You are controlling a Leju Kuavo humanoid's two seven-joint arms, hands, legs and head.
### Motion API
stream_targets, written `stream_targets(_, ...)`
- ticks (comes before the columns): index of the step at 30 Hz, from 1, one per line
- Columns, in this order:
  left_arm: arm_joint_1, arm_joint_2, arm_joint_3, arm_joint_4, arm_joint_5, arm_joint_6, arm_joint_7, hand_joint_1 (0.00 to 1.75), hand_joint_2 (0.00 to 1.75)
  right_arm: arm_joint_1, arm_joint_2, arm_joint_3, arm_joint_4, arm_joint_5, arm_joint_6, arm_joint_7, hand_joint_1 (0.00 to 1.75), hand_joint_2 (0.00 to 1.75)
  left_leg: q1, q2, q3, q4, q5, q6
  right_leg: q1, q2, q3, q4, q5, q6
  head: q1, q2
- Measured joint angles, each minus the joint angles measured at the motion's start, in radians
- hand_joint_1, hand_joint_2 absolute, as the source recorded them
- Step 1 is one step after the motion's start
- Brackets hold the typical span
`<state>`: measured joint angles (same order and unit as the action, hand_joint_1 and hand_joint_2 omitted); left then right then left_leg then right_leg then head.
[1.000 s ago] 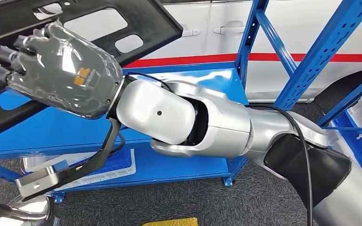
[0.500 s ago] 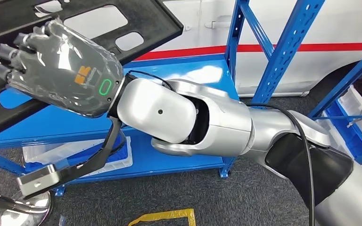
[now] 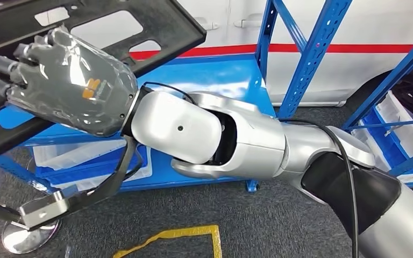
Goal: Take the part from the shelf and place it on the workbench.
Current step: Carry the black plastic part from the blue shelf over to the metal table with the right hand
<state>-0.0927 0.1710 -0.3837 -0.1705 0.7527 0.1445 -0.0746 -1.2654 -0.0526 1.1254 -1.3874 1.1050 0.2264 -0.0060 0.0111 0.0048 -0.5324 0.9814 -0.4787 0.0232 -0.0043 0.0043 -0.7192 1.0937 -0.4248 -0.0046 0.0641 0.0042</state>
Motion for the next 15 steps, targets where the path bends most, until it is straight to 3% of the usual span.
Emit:
stream_targets(2,0.001,0.000,0.000,0.000,0.000,-0.001,0.002,0.00,1.75,0.002,-0.001,0.000,0.000,0.000,0.004,0.000,1.75,1.75,-0.001,0.003,-0.026,0.005,0.021,0.010,-0.002,0.000,-0.034,0.124,-0.096,0.005,0.002,0.000)
stream_targets(3,0.001,0.000,0.000,0.000,0.000,-0.001,0.003,0.00,1.75,0.004,-0.002,0.000,0.000,0.000,0.005,0.000,1.75,1.75,-0.002,0.004,-0.042,0.011,0.030,0.011,-0.004,0.000,-0.047,0.186,-0.123,0.007,0.002,0.000)
stream_targets(4,0.002,0.000,0.000,0.000,0.000,-0.001,0.004,0.00,1.75,0.006,-0.003,0.000,0.001,0.000,0.006,0.000,1.75,1.75,-0.002,0.004,-0.059,0.017,0.037,0.010,-0.006,0.000,-0.048,0.225,-0.129,0.010,0.002,0.000)
stream_targets(5,0.003,0.000,0.000,0.000,0.000,-0.001,0.004,0.00,1.75,0.008,-0.004,0.000,0.001,0.000,0.006,0.000,1.75,1.75,-0.002,0.005,-0.075,0.024,0.044,0.008,-0.008,-0.001,-0.032,0.230,-0.116,0.012,0.002,0.000)
stream_targets(7,0.003,0.000,0.000,0.000,0.000,-0.001,0.005,0.00,1.75,0.008,-0.005,0.000,0.001,0.000,0.007,0.000,1.75,1.75,-0.001,0.004,-0.104,0.042,0.054,0.002,-0.014,-0.001,0.048,0.142,-0.075,0.015,0.002,0.000)
stream_targets(9,0.004,0.000,0.000,0.000,0.000,-0.002,0.005,0.00,1.75,0.007,-0.006,0.000,0.000,-0.002,0.008,0.000,1.75,1.75,-0.002,0.002,-0.128,0.058,0.063,-0.009,-0.013,0.001,0.126,0.026,-0.073,0.011,0.002,0.000)
stream_targets(10,0.004,0.000,0.000,0.000,-0.001,-0.003,0.006,0.00,1.75,0.006,-0.006,0.000,0.000,-0.004,0.009,0.000,1.75,1.75,-0.002,0.001,-0.134,0.063,0.070,-0.016,-0.010,0.001,0.144,-0.007,-0.079,0.007,0.003,0.000)
stream_targets(13,0.007,-0.001,-0.002,0.000,-0.004,-0.007,0.006,0.00,1.75,0.008,-0.008,0.000,-0.001,-0.011,0.015,0.000,1.75,1.75,0.003,-0.001,-0.147,0.060,0.087,-0.035,-0.006,0.000,0.134,-0.027,-0.061,-0.014,0.006,0.000)
stream_targets(14,0.009,-0.002,-0.004,0.000,-0.005,-0.008,0.006,0.00,1.75,0.008,-0.007,0.000,-0.001,-0.012,0.016,0.000,1.75,1.75,0.005,-0.001,-0.156,0.071,0.069,-0.040,-0.007,-0.002,0.124,-0.032,-0.048,-0.022,0.006,0.000)
stream_targets(15,0.010,-0.002,-0.006,0.000,-0.007,-0.009,0.006,0.00,1.75,0.007,-0.007,0.000,-0.001,-0.012,0.016,0.001,1.75,1.75,0.007,-0.002,-0.169,0.100,0.033,-0.045,-0.009,-0.004,0.113,-0.037,-0.034,-0.030,0.005,0.000)
